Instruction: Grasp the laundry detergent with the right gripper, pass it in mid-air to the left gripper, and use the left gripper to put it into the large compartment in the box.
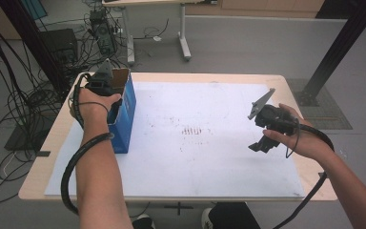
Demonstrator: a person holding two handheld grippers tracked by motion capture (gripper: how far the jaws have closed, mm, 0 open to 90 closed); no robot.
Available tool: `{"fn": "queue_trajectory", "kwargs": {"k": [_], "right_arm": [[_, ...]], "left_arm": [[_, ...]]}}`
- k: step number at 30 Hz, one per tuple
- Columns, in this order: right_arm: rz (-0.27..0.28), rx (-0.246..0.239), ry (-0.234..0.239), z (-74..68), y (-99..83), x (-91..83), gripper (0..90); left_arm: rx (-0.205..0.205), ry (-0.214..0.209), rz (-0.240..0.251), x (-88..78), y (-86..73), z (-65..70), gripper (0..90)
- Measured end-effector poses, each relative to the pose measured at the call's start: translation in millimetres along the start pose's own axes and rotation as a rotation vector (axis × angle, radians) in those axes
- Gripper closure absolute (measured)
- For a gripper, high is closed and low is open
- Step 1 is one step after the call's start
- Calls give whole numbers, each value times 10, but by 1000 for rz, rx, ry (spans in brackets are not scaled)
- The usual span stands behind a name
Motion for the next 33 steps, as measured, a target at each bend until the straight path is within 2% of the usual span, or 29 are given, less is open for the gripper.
{"fn": "queue_trajectory", "kwargs": {"k": [33], "right_arm": [[0,-4,-8,6,30,-36,63]], "left_arm": [[2,-2,4,20,-23,16,357]]}}
Point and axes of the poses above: each handheld gripper's, and its own axes: x roughly forward along the jaws, y roughly out of its top, z roughly to its right, the point moved 4 cm from there along x, roughly forward along the jaws, and after that the axes turned 7 degrees about -z, right-handed, at the moved point
